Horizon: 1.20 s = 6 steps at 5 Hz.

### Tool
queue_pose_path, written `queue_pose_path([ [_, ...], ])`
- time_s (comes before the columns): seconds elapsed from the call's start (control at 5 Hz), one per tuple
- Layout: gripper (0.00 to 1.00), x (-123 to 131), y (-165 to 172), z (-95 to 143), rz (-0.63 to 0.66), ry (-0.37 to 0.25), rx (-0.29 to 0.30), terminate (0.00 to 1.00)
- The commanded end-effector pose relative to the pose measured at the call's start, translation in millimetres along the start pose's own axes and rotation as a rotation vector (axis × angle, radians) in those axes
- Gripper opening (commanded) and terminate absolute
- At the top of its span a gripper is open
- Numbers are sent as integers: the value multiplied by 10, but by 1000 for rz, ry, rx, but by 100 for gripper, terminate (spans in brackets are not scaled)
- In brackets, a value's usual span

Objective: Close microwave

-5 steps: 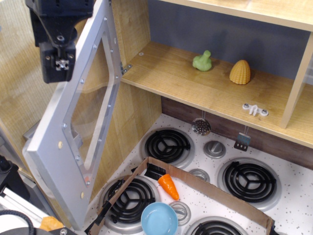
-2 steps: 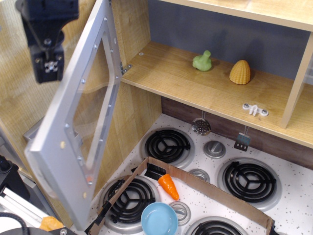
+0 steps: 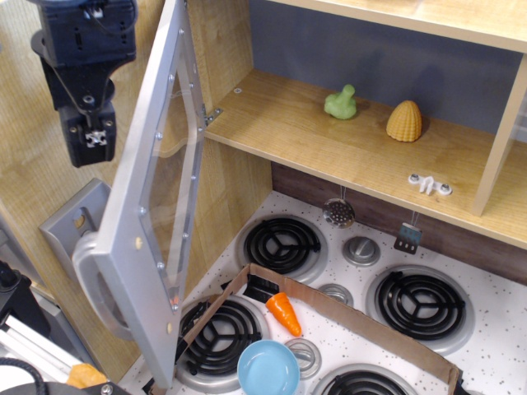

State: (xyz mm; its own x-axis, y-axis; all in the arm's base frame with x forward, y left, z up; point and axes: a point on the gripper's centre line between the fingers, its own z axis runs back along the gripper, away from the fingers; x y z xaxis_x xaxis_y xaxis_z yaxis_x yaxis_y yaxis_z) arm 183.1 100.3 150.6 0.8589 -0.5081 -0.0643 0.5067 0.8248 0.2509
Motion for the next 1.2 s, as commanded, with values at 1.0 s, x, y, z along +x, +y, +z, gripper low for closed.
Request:
queue_pose_path([
  [1.0, 100, 1503, -859, -181, 100, -379, -123, 0],
])
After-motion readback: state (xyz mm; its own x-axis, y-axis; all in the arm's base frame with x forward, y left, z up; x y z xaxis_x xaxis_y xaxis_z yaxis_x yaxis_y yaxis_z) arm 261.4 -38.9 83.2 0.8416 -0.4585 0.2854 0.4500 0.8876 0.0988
